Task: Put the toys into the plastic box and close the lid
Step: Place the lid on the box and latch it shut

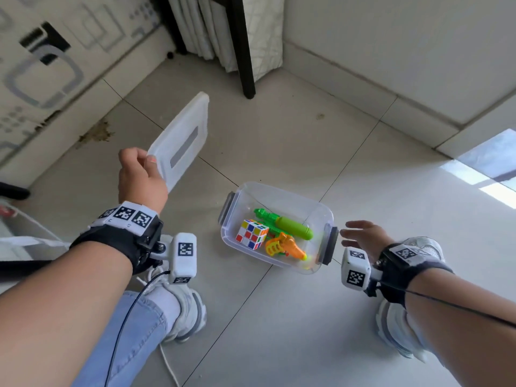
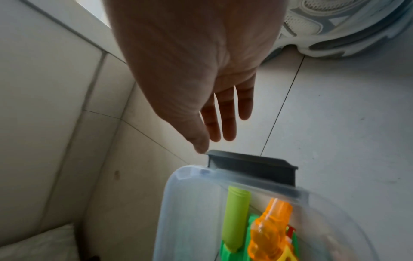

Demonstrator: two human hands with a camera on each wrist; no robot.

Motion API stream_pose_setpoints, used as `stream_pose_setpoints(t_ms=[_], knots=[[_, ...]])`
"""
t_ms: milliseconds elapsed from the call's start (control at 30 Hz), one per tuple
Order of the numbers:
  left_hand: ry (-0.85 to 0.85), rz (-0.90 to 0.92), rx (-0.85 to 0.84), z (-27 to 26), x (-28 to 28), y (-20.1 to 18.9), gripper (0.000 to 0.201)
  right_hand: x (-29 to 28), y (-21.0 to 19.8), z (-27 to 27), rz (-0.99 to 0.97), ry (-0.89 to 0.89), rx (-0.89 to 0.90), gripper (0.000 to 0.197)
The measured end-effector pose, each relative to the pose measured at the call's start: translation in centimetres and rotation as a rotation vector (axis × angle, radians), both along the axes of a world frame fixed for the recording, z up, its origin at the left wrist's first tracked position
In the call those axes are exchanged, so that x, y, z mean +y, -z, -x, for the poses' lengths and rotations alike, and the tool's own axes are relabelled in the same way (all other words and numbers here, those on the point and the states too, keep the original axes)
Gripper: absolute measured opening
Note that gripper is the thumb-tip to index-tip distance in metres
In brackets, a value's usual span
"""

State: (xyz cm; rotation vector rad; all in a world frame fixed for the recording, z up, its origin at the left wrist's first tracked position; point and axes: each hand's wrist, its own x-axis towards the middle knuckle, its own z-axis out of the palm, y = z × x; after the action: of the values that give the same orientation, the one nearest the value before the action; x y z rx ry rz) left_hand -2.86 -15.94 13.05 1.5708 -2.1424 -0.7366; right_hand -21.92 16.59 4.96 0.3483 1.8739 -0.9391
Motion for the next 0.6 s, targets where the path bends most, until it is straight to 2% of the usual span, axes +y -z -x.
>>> stream_pose_setpoints(t_ms=[100,200,400,500,600], knots=[[-0.017,0.016,0.119,0.3,0.4,-2.7,0.021,-0.4,-2.6,0.0,0.057,0.019,0.021,0.038],[-0.077,-0.043,0.213,0.4,0.7,-4.5,0.03,-1.1,-5.7,-0.3,0.143,0.043,0.064,0.035],[-0.166,-0.299,0.275,-0.2,3.2,-5.2,0.037,-1.5,-10.5,-1.3,0.232,0.023,0.196,0.041],[-0.17,-0.389,0.269,-1.1,4.6,-4.7,0.04,-1.2,-12.0,-1.8,0.196,-0.028,0.272,0.04],[-0.174,-0.508,0.314,-1.6,6.6,-5.1,0.033,-0.4,-13.1,-2.3,0.155,-0.071,0.322,0.042]])
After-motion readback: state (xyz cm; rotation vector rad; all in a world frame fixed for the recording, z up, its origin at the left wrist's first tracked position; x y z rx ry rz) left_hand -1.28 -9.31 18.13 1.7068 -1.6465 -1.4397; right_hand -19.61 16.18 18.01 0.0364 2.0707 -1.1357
